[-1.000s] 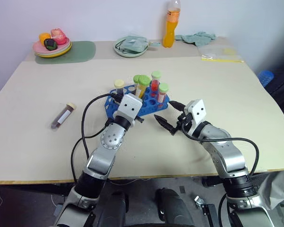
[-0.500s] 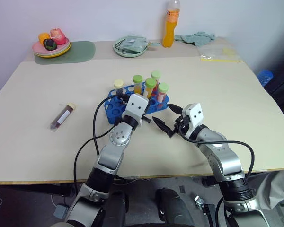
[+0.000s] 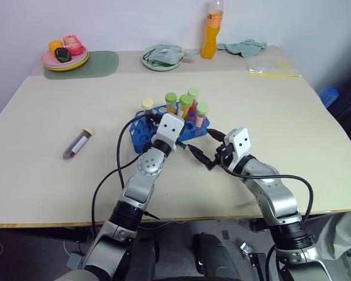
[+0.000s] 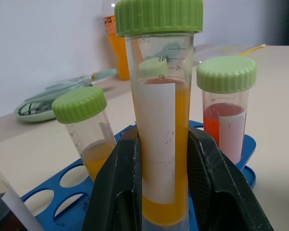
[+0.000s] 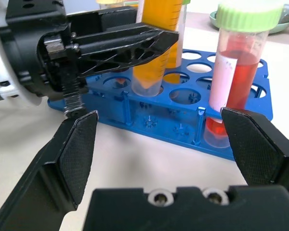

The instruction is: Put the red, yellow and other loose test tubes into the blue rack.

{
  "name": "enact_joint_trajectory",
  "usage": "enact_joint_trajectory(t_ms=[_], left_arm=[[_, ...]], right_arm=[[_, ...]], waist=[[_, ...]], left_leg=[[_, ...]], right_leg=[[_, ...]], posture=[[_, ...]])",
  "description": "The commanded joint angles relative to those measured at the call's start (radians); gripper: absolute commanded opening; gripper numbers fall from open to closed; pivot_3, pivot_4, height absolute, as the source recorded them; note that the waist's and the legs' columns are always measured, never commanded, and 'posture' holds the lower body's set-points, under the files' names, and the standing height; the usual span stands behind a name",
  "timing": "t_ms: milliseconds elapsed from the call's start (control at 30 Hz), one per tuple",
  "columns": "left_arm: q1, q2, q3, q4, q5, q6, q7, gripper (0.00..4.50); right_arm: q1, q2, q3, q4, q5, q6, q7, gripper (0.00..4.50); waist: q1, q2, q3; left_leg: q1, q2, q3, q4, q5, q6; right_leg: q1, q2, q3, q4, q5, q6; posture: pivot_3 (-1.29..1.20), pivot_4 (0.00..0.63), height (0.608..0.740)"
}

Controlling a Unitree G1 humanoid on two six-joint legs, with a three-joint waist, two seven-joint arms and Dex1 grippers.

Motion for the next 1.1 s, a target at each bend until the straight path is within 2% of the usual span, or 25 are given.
enact_joint_trajectory(t_ms=[33,433,633,667,700,867,933,1067,1100], left_arm=[[-0.007,-0.015,0.016,0.01,-0.005,-0.019,0.006,0.7],[0.008,-0.038,0.041,0.068,-0.035,-0.075,-0.017,0.7],[0.006,-0.041,0.049,0.085,-0.03,-0.085,-0.007,3.72],[0.005,-0.042,0.05,0.088,-0.03,-0.087,-0.006,4.18],[0.005,-0.045,0.052,0.089,-0.032,-0.088,-0.006,4.39],[0.017,-0.043,0.06,0.065,-0.04,-0.087,-0.012,4.39],[0.038,-0.03,0.07,0.003,-0.055,-0.074,-0.027,4.39],[0.14,0.095,0.138,-0.291,-0.171,0.058,-0.162,4.39],[0.184,0.167,0.171,-0.386,-0.227,0.117,-0.228,4.39]], right_arm=[[0.003,0.007,-0.003,-0.052,0.005,-0.011,-0.001,4.5],[0.001,0.01,0.002,-0.053,0.001,-0.013,-0.002,4.5],[0.0,0.013,0.006,-0.054,0.001,-0.011,-0.002,4.5],[0.0,0.014,0.007,-0.054,0.0,-0.011,-0.002,4.5],[0.0,0.014,0.008,-0.055,0.0,-0.011,-0.002,4.5],[0.003,0.016,0.013,-0.058,-0.001,-0.01,-0.002,4.5],[0.005,0.017,0.014,-0.064,-0.002,-0.009,-0.004,4.5],[0.009,0.007,-0.001,-0.083,0.002,-0.001,-0.009,4.5],[0.01,0.002,-0.006,-0.086,0.005,0.001,-0.008,4.5]], waist=[[-0.001,0.0,0.0],[0.0,0.0,0.0],[0.0,0.0,0.0],[0.0,0.0,0.0],[0.0,0.0,0.0],[0.0,0.0,0.0],[-0.002,0.0,0.0],[-0.01,0.0,0.0],[-0.01,0.001,0.0]], left_leg=[[0.0,0.0,0.0,0.0,0.0,0.0],[0.0,0.0,0.0,0.0,0.0,0.0],[0.0,0.0,0.0,0.0,0.0,0.0],[0.0,0.0,0.0,0.0,0.0,0.0],[0.0,0.0,0.0,0.0,0.0,0.0],[0.0,0.0,0.0,0.0,0.0,0.0],[0.0,0.0,0.0,0.0,0.0,0.0],[0.0,0.001,0.0,-0.001,0.0,0.0],[0.0,0.001,0.0,-0.002,0.0,0.0]], right_leg=[[0.0,0.0,0.0,0.0,0.0,0.0],[0.0,0.0,0.0,0.0,0.0,0.0],[0.0,0.0,0.0,0.0,0.0,0.0],[0.0,0.0,0.0,0.0,0.0,0.0],[0.0,0.0,0.0,0.0,0.0,0.0],[0.0,0.0,0.0,0.0,0.0,0.0],[0.0,0.0,0.0,0.0,0.0,0.0],[-0.001,0.0,0.0,0.0,0.0,0.0],[-0.001,0.001,0.0,0.0,0.0,0.0]], posture=[[0.0,0.15,0.74],[0.0,0.15,0.74],[0.0,0.15,0.74],[0.0,0.15,0.74],[0.0,0.15,0.74],[0.0,0.15,0.74],[0.0,0.15,0.74],[0.0,0.15,0.74],[0.0,0.15,0.74]])
